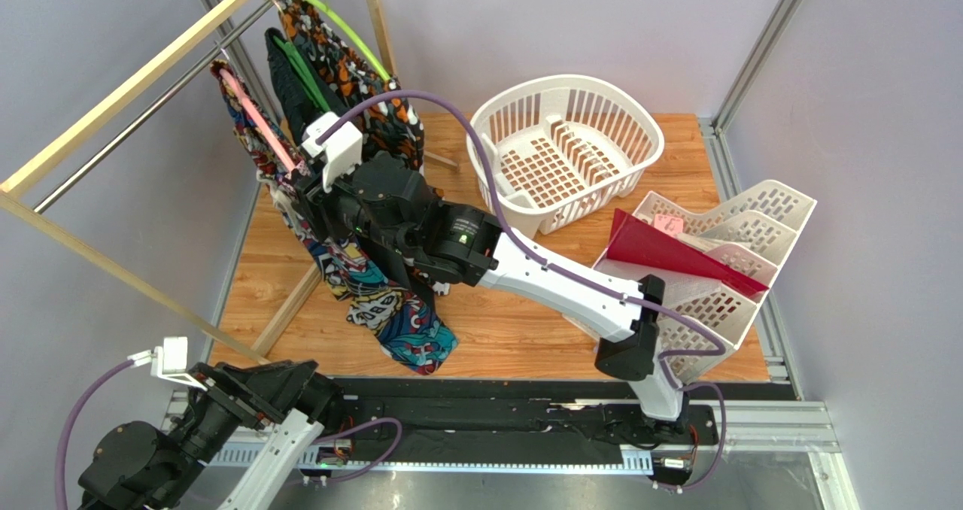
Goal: Remove the shorts from the hanger
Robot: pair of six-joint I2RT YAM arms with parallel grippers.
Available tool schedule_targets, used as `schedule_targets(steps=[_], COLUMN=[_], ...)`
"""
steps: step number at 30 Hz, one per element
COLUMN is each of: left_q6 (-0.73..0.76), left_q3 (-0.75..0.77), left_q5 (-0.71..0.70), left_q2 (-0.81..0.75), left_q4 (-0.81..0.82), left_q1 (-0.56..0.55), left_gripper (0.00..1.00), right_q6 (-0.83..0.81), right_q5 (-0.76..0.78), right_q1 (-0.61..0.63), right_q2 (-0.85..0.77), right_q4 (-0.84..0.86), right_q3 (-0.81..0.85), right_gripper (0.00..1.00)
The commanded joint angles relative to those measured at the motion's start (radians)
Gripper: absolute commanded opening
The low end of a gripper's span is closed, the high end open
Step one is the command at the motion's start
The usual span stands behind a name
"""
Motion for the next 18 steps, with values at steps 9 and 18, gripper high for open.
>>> schedule_targets(steps=[9,18], left_q6=[-0.014,-0.020], left_q3=[0.021,0.002], left_q5=[0.027,0.033], left_q2=[-0.007,-0.012], left_q4=[-0.038,-0.027], left_q1=[-0.001,-0.001], left_gripper=[0.90,0.90], right_q6=[-0.030,0.207], right_q5=[0.050,-0.125], right_q1=[0.006,-0.020], right_q2=[0.046,-0.037], right_q4=[0.138,0.146], right_q3=[0.082,0.058], right_gripper=[0.05,0.00])
